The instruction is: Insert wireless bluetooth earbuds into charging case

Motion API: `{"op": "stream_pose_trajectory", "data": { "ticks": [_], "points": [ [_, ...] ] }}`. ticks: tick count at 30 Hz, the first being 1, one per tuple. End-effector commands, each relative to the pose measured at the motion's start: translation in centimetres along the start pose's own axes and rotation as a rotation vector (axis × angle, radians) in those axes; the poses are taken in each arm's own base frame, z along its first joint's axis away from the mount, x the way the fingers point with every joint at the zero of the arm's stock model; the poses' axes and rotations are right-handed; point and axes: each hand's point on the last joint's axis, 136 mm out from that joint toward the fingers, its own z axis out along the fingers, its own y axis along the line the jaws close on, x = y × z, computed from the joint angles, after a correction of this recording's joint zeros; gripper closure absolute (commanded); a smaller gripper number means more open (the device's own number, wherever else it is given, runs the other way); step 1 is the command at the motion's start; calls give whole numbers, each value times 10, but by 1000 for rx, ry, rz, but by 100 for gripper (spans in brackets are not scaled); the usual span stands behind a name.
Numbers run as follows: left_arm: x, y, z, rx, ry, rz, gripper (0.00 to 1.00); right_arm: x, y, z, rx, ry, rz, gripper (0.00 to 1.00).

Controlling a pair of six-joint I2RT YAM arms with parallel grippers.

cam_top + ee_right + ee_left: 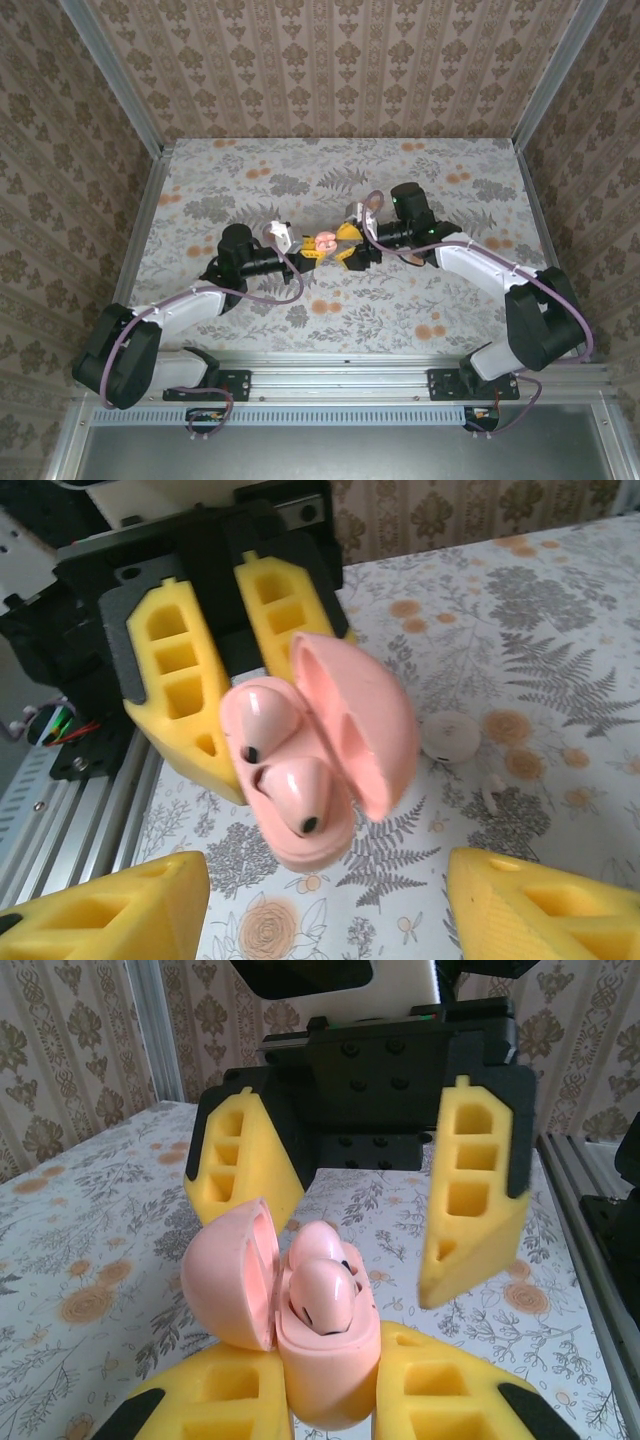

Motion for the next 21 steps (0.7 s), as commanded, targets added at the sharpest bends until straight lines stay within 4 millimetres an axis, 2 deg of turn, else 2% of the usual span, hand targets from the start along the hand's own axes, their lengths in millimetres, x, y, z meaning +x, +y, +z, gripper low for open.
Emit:
{"op": "stream_pose_trajectory", "data": {
  "ticks": [1, 9, 21],
  "points": [
    [-16, -6, 1, 34, -29, 38, 84, -7, 13, 5, -70, -14, -92, 35],
    [-16, -8, 2, 40, -29, 39, 84, -8, 10, 14, -82, -25, -107, 35],
    [-13, -9, 3, 44, -21, 39, 84, -15, 8, 15, -72, -72, -163, 36]
  ]
}}
